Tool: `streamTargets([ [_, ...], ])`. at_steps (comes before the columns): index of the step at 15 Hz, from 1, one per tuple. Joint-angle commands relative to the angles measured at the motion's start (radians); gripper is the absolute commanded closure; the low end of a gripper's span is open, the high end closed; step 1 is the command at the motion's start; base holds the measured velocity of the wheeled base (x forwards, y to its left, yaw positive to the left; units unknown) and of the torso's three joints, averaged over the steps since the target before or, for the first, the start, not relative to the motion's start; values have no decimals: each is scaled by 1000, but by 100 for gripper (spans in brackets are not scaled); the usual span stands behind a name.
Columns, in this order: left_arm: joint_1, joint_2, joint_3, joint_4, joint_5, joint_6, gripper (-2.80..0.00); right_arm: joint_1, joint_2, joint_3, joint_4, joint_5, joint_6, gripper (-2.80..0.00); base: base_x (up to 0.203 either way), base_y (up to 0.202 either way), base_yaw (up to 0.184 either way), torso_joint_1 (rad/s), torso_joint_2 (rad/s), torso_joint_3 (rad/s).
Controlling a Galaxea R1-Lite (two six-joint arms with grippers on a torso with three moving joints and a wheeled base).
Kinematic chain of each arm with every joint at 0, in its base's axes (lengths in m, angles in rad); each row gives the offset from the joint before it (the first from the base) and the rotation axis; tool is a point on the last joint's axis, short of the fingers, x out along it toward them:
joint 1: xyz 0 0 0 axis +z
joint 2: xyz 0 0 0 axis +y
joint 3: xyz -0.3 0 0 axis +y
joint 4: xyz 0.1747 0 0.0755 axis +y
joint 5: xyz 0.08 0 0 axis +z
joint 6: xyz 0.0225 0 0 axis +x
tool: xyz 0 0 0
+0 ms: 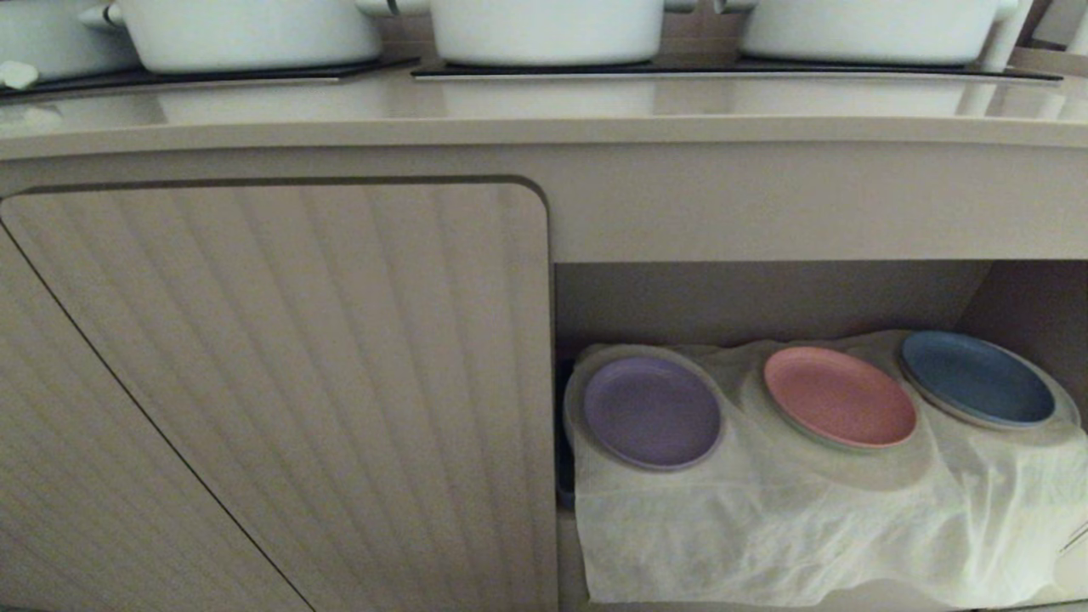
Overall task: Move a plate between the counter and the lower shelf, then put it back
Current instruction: Pick up the plate in the cupboard
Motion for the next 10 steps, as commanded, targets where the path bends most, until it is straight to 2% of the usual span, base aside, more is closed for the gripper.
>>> streamTargets([
  [1,0,1,0,0,1,0,0,1,0,1,0,0,-2,0,0,0,0,0,0,0],
  [10,0,1,0,0,1,0,0,1,0,0,0,2,1,0,0,0,0,0,0,0],
])
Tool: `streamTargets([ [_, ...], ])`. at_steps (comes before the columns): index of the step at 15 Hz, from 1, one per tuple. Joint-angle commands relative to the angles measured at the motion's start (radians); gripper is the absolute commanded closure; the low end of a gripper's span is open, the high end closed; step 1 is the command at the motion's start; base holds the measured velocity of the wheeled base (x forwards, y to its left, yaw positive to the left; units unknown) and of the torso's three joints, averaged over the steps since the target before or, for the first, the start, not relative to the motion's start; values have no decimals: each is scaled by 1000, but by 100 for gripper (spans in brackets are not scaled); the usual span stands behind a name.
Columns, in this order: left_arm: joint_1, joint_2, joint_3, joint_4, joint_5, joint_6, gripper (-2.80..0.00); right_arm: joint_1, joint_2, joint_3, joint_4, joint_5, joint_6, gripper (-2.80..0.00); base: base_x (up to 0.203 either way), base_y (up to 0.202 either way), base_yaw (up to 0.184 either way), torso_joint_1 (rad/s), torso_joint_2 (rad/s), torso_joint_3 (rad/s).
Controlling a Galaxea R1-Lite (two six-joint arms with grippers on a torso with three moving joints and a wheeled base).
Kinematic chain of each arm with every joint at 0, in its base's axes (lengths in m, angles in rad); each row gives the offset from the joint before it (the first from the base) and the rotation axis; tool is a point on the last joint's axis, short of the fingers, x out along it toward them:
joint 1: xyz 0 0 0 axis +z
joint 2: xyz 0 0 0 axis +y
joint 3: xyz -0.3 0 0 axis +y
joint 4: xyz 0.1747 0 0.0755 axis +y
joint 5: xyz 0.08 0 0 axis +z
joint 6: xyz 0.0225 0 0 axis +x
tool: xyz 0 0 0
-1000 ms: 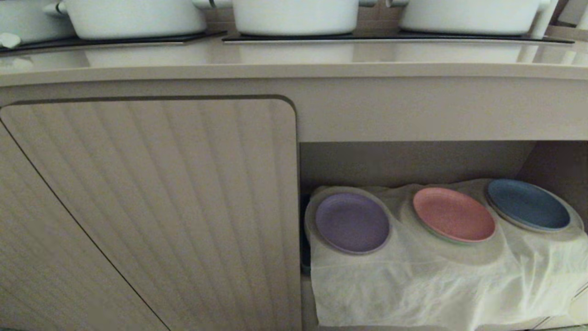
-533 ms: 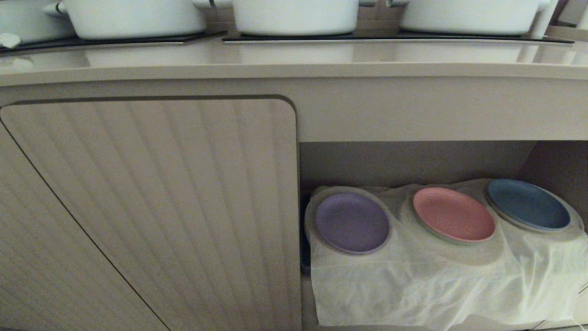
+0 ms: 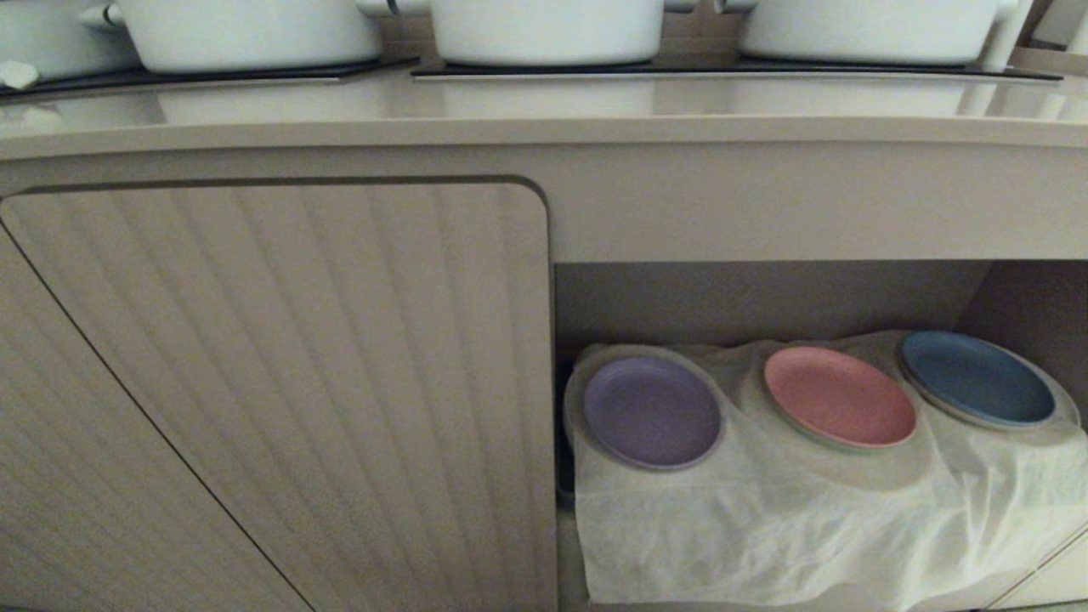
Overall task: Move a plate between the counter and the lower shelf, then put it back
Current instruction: Pick up the plate in the cupboard
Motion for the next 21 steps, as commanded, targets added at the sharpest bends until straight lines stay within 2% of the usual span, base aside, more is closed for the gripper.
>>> streamTargets([
  [1,0,1,0,-1,0,0,0,0,0,0,0,0,-1,0,0,0,0,0,0,0],
  [21,0,1,0,-1,0,0,0,0,0,-4,-8,-2,-5,0,0,0,0,0,0,0],
])
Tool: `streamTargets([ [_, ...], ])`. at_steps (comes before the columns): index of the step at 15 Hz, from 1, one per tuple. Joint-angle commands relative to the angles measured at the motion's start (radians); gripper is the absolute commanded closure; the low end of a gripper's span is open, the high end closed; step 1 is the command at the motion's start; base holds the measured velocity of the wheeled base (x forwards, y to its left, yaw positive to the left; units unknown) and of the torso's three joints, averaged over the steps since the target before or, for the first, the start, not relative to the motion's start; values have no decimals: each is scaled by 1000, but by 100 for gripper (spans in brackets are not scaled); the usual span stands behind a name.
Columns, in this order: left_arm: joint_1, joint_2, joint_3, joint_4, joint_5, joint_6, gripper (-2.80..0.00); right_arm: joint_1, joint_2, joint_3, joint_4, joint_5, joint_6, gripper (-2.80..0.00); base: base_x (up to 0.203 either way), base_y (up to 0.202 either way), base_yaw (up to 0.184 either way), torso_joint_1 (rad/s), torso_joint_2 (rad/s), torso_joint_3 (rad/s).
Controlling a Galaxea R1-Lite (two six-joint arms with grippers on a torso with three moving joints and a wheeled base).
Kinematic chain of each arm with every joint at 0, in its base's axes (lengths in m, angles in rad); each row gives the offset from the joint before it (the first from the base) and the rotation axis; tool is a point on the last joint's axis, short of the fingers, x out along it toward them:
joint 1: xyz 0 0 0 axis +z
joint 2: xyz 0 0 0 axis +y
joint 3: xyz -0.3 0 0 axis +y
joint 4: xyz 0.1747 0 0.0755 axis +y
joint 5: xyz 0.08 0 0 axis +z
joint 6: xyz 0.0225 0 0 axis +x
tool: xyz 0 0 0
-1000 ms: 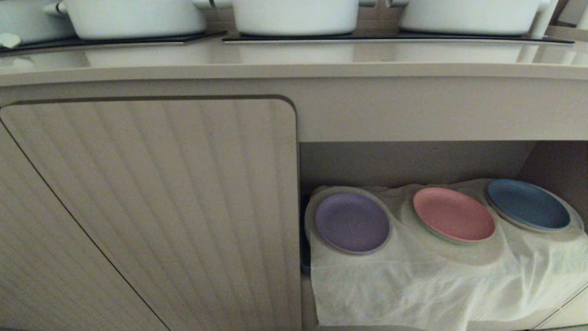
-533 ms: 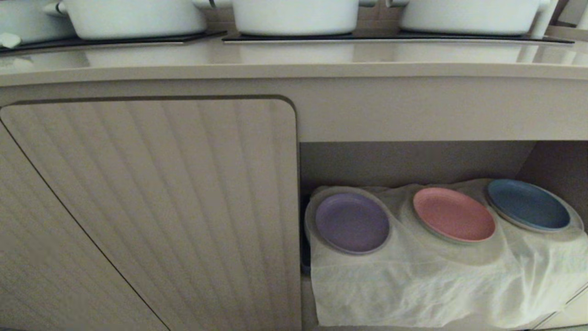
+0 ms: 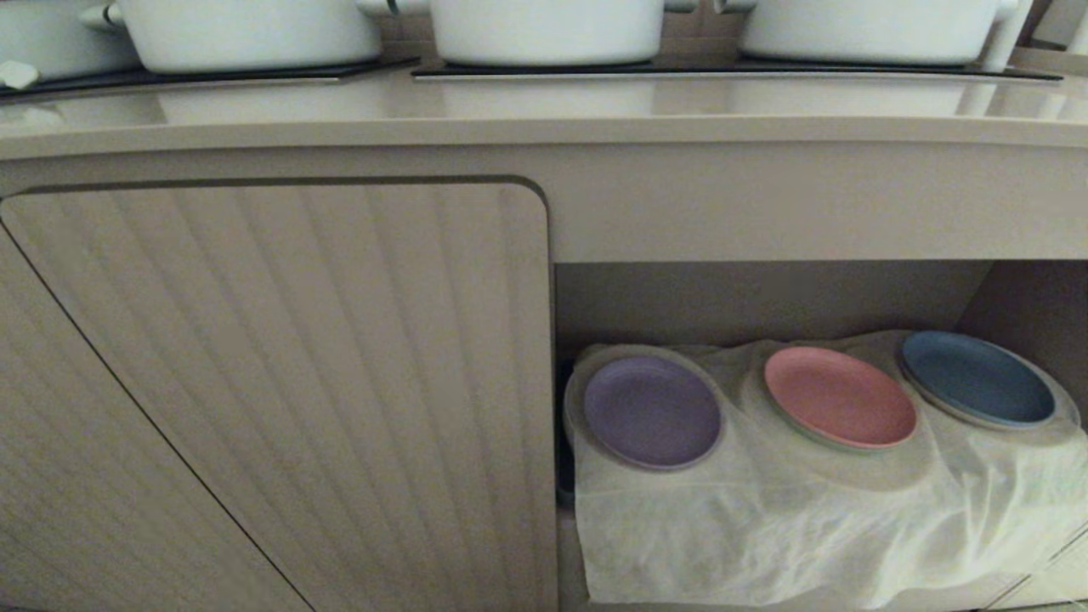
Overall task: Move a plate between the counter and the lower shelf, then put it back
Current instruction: Pick up the plate in the cupboard
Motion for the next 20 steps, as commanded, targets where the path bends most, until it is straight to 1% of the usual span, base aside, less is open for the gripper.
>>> streamTargets([
  [1,0,1,0,0,0,0,0,0,0,-15,-19,3,11,0,0,0,0,0,0,0],
  [3,0,1,0,0,0,0,0,0,0,-26,-24,19,10,0,0,0,0,0,0,0],
  [5,0,1,0,0,0,0,0,0,0,-73,-16,29,9,0,0,0,0,0,0,0],
  [8,0,1,0,0,0,0,0,0,0,-137,28,88,3,0,0,0,0,0,0,0],
  [9,0,1,0,0,0,0,0,0,2,-151,46,128,-1,0,0,0,0,0,0,0],
  [11,0,1,0,0,0,0,0,0,22,-178,69,242,-9,0,0,0,0,0,0,0],
  [12,0,1,0,0,0,0,0,0,47,-189,71,294,-14,0,0,0,0,0,0,0],
  [15,0,1,0,0,0,0,0,1,175,-224,60,395,-25,0,0,0,0,0,0,0],
  [18,0,1,0,0,0,0,0,7,344,-293,56,438,-26,0,0,0,0,0,0,0],
  [20,0,1,0,0,0,0,0,66,423,-313,51,446,-27,0,0,0,0,0,0,0],
])
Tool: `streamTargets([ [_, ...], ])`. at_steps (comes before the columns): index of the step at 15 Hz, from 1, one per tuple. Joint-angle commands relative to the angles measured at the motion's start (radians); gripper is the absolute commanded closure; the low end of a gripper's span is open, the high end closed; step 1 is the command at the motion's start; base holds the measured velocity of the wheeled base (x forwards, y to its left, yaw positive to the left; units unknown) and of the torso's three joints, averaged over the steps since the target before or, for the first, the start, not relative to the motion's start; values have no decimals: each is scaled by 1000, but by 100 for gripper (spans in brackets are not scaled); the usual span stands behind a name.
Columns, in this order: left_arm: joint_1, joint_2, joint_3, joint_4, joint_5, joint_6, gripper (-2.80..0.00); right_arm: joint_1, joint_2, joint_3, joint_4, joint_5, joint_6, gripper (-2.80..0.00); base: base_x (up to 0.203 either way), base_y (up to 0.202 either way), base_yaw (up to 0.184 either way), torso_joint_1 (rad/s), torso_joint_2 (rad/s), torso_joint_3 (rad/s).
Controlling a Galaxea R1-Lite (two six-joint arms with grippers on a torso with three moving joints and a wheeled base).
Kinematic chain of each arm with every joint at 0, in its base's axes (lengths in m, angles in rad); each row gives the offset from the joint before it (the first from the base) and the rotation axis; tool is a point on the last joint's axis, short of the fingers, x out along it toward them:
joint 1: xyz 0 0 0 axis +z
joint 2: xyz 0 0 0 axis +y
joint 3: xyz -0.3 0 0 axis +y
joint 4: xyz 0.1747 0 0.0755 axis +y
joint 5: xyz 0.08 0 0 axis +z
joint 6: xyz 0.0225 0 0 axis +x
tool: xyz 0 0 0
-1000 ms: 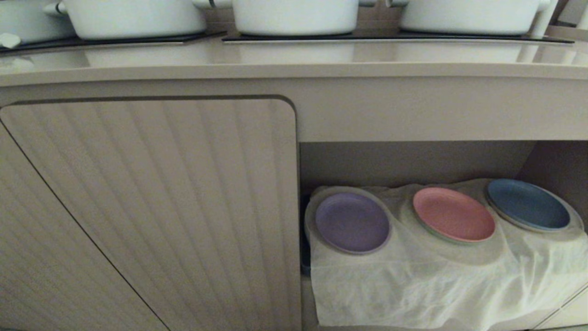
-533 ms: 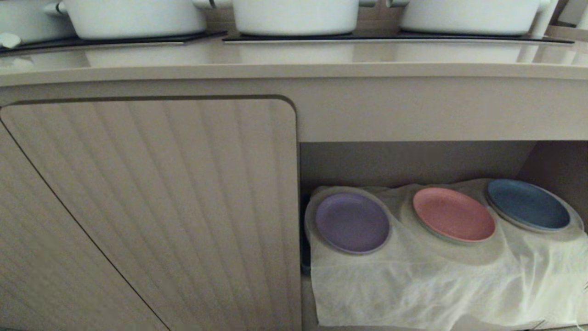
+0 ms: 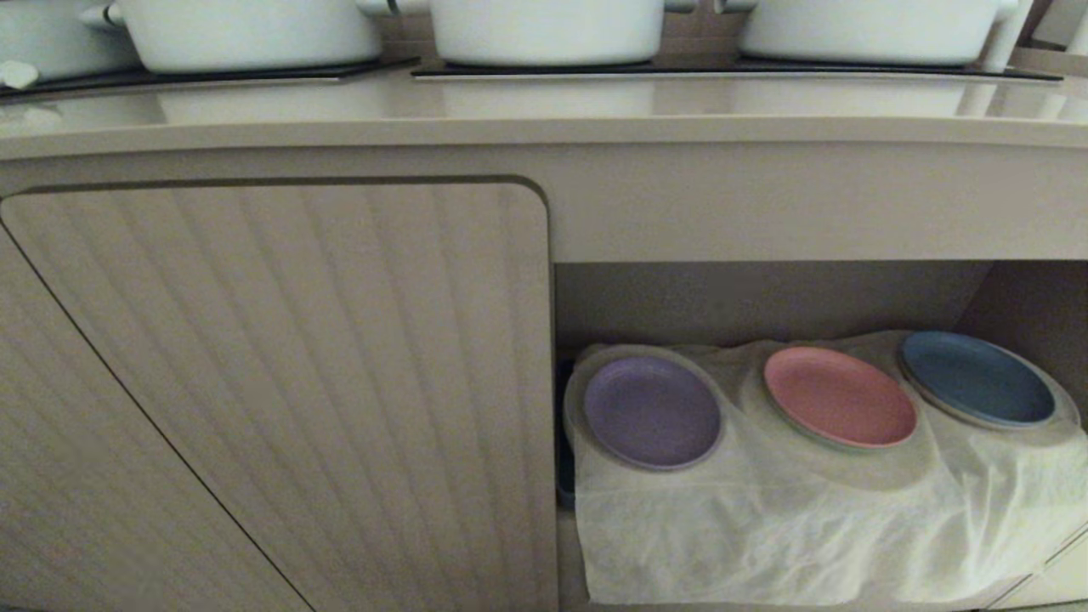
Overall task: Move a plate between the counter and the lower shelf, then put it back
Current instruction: Pick up the plate in the cupboard
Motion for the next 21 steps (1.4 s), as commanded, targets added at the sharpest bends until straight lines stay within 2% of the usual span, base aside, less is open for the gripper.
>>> streamTargets([
  [1,0,1,0,-1,0,0,0,56,149,-17,-6,9,-1,0,0,0,0,0,0,0],
  [5,0,1,0,-1,0,0,0,113,347,-1,-47,109,-2,0,0,0,0,0,0,0],
  [12,0,1,0,-1,0,0,0,195,907,33,-469,161,31,0,0,0,0,0,0,0],
  [14,0,1,0,-1,0,0,0,209,1022,23,-575,163,78,0,0,0,0,0,0,0],
  [16,0,1,0,-1,0,0,0,218,1105,-14,-629,164,178,0,0,0,0,0,0,0],
  [19,0,1,0,-1,0,0,0,218,1196,-83,-638,160,261,0,0,0,0,0,0,0],
  [21,0,1,0,-1,0,0,0,218,1247,-118,-636,155,282,0,0,0,0,0,0,0],
])
